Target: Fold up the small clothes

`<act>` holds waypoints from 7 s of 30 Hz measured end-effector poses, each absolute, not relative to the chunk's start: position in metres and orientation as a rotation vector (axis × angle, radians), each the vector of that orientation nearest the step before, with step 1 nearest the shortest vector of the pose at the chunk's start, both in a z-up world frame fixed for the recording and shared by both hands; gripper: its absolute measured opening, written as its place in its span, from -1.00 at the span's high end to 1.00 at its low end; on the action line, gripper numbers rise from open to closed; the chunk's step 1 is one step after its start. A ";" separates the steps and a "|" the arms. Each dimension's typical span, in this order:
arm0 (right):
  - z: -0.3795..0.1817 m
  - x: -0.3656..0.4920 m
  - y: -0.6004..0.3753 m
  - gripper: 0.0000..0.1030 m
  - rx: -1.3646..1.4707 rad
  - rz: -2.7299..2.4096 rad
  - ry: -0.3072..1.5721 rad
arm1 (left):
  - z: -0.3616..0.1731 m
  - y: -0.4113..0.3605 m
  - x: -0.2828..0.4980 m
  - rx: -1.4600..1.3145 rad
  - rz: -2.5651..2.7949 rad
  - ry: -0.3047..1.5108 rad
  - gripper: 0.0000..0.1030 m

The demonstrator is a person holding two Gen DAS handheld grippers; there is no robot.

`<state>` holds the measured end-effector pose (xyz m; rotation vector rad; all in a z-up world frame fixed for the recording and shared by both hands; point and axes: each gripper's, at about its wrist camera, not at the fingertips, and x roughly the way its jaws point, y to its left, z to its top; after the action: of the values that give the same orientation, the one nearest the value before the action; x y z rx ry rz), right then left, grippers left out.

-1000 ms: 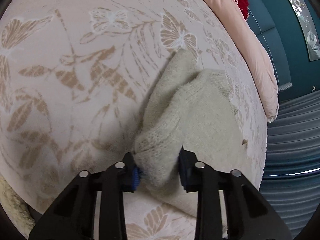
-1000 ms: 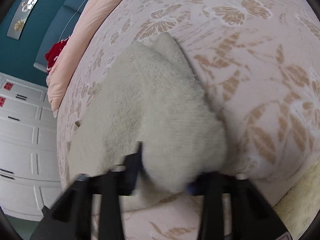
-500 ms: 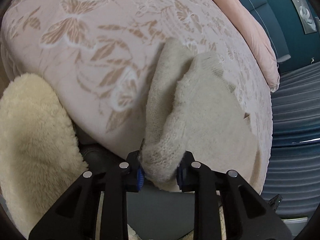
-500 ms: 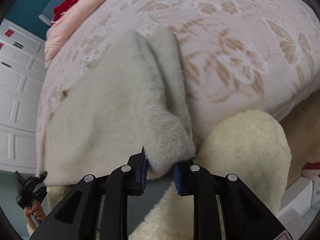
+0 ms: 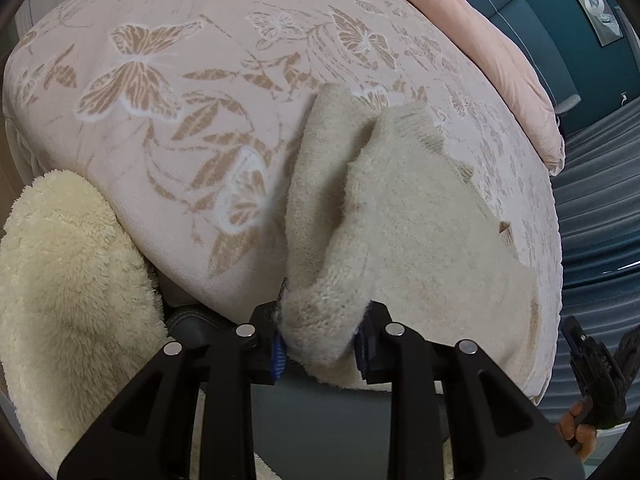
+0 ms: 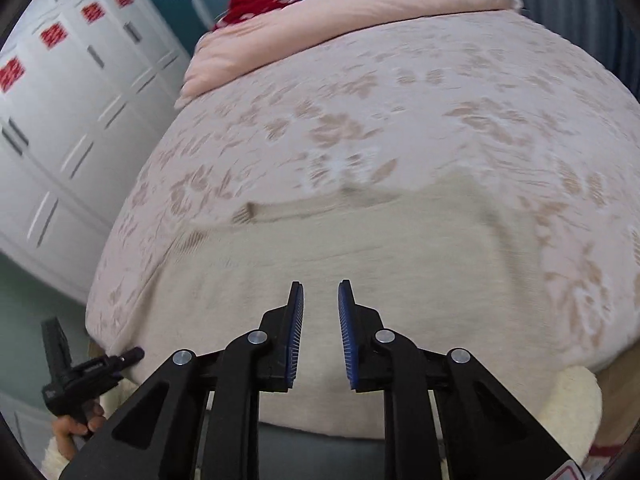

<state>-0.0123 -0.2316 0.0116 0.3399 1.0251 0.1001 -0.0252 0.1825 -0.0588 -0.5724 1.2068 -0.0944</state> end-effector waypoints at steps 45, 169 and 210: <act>-0.016 -0.078 -0.324 -0.34 0.672 0.055 1.042 | -0.002 -0.057 -0.093 0.139 -0.544 0.994 -0.68; -0.065 -0.056 -0.374 0.74 0.490 -0.028 1.206 | -0.043 -0.082 -0.052 0.127 -0.394 1.232 -0.78; -0.062 -0.070 -0.395 -0.13 0.627 -0.080 1.172 | -0.025 -0.137 -0.056 0.226 -0.478 1.160 -0.77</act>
<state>-0.0700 -0.3948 -0.0621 0.6266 1.1719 -0.0796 -0.0559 -0.1375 -0.0252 0.2260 1.1600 -0.4779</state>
